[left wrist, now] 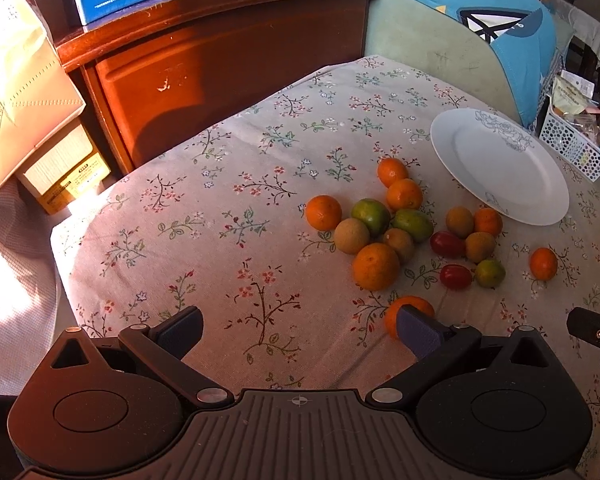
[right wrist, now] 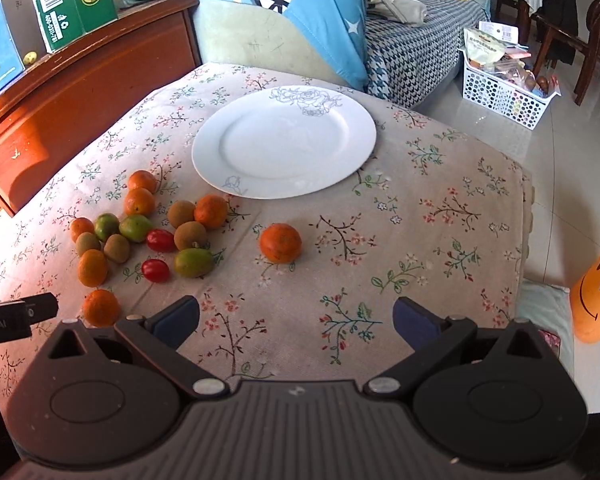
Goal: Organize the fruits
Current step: 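Move the right tool toward the lone orange while the left tool approaches a cluster orange, then close the right tool on the lone orange while the left tool grasps another orange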
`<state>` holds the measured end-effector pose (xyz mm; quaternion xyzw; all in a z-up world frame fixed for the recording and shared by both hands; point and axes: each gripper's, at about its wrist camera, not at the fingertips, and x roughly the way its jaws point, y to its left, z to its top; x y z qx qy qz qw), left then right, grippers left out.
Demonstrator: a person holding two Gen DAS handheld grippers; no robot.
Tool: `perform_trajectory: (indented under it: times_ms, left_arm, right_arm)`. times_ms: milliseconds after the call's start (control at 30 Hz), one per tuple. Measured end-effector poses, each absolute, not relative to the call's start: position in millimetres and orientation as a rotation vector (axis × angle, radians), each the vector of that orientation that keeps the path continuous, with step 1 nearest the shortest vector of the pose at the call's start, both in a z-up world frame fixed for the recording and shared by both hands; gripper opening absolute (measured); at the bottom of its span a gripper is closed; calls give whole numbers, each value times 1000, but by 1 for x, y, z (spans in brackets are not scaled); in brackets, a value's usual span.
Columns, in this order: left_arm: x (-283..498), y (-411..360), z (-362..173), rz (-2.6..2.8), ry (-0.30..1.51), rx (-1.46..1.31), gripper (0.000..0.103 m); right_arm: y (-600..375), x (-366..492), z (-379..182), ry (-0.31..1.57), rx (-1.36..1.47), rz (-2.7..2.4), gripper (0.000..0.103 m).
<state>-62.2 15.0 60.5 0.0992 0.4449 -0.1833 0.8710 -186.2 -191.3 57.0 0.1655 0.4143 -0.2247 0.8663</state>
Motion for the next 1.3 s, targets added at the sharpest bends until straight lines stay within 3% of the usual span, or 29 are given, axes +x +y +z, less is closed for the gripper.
perform_trajectory:
  times_ms: [400, 567, 667, 833, 1000, 1167, 1300]
  left_arm:
    - [-74, 6, 54, -450, 895, 201, 101]
    - [-79, -2, 47, -481, 885, 207, 101]
    - [-83, -8, 45, -522, 869, 211, 95]
    - [-81, -15, 38, -524, 860, 204, 73]
    - [-82, -21, 34, -539, 857, 200, 65]
    - [-82, -26, 30, -541, 844, 213, 63]
    - [-80, -26, 27, -542, 854, 199, 51]
  right_arm:
    - [-210, -202, 53, 784, 380, -472, 98]
    - [-209, -197, 50, 770, 369, -446, 88]
    - [-208, -193, 47, 768, 370, -423, 80]
    - [-210, -187, 43, 762, 375, -419, 69]
    - [-211, -180, 38, 753, 389, -402, 55]
    - [-212, -172, 35, 739, 409, -384, 55]
    - [-215, -166, 32, 735, 420, -385, 55]
